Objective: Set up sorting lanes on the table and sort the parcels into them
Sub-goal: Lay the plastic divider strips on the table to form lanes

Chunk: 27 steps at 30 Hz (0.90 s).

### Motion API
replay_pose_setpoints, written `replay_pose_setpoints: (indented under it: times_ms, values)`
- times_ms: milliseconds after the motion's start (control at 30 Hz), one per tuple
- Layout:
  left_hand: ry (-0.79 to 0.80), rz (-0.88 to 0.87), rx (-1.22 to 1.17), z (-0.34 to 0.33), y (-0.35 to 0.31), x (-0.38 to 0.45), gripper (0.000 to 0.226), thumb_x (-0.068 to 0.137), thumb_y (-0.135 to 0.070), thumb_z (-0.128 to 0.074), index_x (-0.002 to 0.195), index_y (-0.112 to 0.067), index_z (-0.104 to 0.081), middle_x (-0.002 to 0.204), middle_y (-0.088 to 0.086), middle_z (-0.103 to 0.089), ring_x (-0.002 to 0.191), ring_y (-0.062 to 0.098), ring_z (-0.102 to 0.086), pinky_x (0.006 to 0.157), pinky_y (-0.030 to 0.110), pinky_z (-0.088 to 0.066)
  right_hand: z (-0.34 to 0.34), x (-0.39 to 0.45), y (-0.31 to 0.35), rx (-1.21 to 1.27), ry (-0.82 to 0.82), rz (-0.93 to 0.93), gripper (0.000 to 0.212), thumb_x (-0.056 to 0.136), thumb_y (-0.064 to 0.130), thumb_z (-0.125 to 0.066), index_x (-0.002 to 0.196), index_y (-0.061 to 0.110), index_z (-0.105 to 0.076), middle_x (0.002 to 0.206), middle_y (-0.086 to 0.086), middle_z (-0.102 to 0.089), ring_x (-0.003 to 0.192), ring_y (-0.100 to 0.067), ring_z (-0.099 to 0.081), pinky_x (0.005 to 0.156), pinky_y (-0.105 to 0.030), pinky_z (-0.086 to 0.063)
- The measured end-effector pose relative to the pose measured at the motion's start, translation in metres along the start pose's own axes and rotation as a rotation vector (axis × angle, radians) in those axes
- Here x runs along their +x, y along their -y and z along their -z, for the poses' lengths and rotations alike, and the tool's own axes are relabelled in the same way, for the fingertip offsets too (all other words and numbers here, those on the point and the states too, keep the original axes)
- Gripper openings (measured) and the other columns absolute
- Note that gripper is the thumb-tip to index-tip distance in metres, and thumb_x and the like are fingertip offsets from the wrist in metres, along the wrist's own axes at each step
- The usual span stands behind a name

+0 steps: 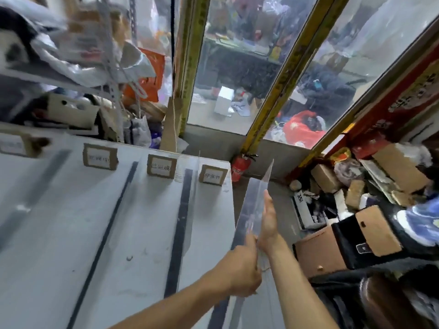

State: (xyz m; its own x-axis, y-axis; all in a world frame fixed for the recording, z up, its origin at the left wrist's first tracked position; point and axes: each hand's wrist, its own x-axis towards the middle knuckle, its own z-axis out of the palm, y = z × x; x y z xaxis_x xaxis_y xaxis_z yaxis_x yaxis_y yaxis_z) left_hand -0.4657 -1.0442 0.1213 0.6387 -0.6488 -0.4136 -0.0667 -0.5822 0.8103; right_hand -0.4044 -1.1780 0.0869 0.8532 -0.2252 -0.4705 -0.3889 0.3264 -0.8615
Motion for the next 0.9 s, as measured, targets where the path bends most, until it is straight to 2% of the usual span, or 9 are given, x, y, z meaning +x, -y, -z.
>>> replay_pose_setpoints:
  times_ms: [67, 167, 300, 400, 467, 567, 700, 800, 900]
  values:
    - [-0.046, 0.072, -0.001, -0.001, 0.003, 0.021, 0.056, 0.100, -0.011, -0.041, 0.149, -0.012, -0.017, 0.094, 0.009, -0.053, 0.085, 0.025, -0.058, 0.074, 0.038, -0.048, 0.004, 0.029, 0.001, 0.052, 0.045, -0.052, 0.063, 0.104, 0.060, -0.029, 0.104, 0.016, -0.075, 0.095, -0.011, -0.077, 0.082, -0.023, -0.076, 0.067, -0.034, -0.061]
    - [-0.105, 0.171, -0.035, -0.006, 0.006, 0.043, 0.050, 0.101, -0.013, -0.039, 0.147, -0.012, -0.020, 0.108, 0.017, -0.060, 0.094, 0.030, -0.060, 0.075, 0.037, -0.045, 0.008, 0.059, -0.005, 0.046, 0.090, -0.140, 0.066, 0.102, 0.064, -0.031, 0.117, 0.017, -0.075, 0.121, -0.017, -0.073, 0.100, -0.031, -0.074, 0.089, -0.046, -0.056]
    - [-0.187, 0.273, -0.094, -0.018, 0.007, 0.072, 0.049, 0.102, -0.014, -0.039, 0.148, -0.013, -0.022, 0.118, 0.020, -0.060, 0.096, 0.030, -0.059, 0.076, 0.036, -0.044, 0.018, 0.097, -0.014, 0.017, 0.056, -0.270, 0.059, 0.100, 0.066, -0.038, 0.111, 0.017, -0.069, 0.094, -0.008, -0.080, 0.086, -0.029, -0.075, 0.075, -0.041, -0.055]
    - [-0.258, 0.324, -0.171, -0.030, 0.010, 0.091, 0.049, 0.102, -0.016, -0.040, 0.148, -0.014, -0.023, 0.113, 0.020, -0.061, 0.091, 0.029, -0.061, 0.074, 0.035, -0.046, 0.023, 0.121, -0.024, -0.028, 0.107, -0.312, 0.071, 0.093, 0.071, -0.049, 0.124, 0.010, -0.065, 0.110, -0.014, -0.076, 0.091, -0.033, -0.075, 0.069, -0.041, -0.061]
    - [-0.297, 0.359, -0.235, -0.037, 0.013, 0.101, 0.052, 0.102, -0.017, -0.041, 0.150, -0.021, -0.023, 0.112, 0.015, -0.062, 0.088, 0.025, -0.061, 0.076, 0.035, -0.051, 0.024, 0.132, -0.033, -0.032, 0.109, -0.362, 0.082, 0.082, 0.078, -0.059, 0.134, 0.015, -0.063, 0.129, -0.014, -0.069, 0.107, -0.037, -0.070, 0.073, -0.046, -0.061]
    - [-0.330, 0.381, -0.284, -0.043, 0.015, 0.113, 0.053, 0.101, -0.017, -0.042, 0.150, -0.024, -0.025, 0.117, 0.015, -0.062, 0.092, 0.026, -0.063, 0.079, 0.038, -0.054, 0.030, 0.161, -0.047, -0.063, 0.126, -0.366, 0.092, 0.064, 0.086, -0.069, 0.132, 0.023, -0.069, 0.137, -0.010, -0.065, 0.116, -0.036, -0.068, 0.083, -0.052, -0.060]
    - [-0.368, 0.413, -0.318, -0.051, 0.019, 0.124, 0.053, 0.098, -0.017, -0.041, 0.149, -0.026, -0.029, 0.121, 0.018, -0.061, 0.100, 0.034, -0.064, 0.079, 0.040, -0.054, 0.039, 0.188, -0.063, -0.109, 0.121, -0.303, 0.080, 0.067, 0.085, -0.066, 0.117, 0.023, -0.076, 0.119, -0.010, -0.071, 0.100, -0.033, -0.070, 0.079, -0.047, -0.059]
    - [-0.383, 0.431, -0.349, -0.057, 0.023, 0.127, 0.057, 0.096, -0.019, -0.042, 0.149, -0.033, -0.030, 0.126, 0.010, -0.063, 0.103, 0.030, -0.065, 0.089, 0.042, -0.057, 0.064, 0.242, -0.096, -0.101, 0.127, -0.268, 0.099, 0.057, 0.093, -0.067, 0.139, 0.039, -0.059, 0.143, -0.003, -0.060, 0.125, -0.037, -0.062, 0.096, -0.065, -0.051]
    - [-0.399, 0.442, -0.349, -0.062, 0.028, 0.131, 0.060, 0.093, -0.025, -0.043, 0.150, -0.040, -0.029, 0.131, 0.005, -0.063, 0.115, 0.028, -0.062, 0.098, 0.045, -0.054, 0.074, 0.267, -0.110, -0.020, 0.144, -0.224, 0.103, 0.056, 0.095, -0.065, 0.147, 0.056, -0.037, 0.164, 0.006, -0.034, 0.150, -0.029, -0.036, 0.114, -0.064, -0.034]
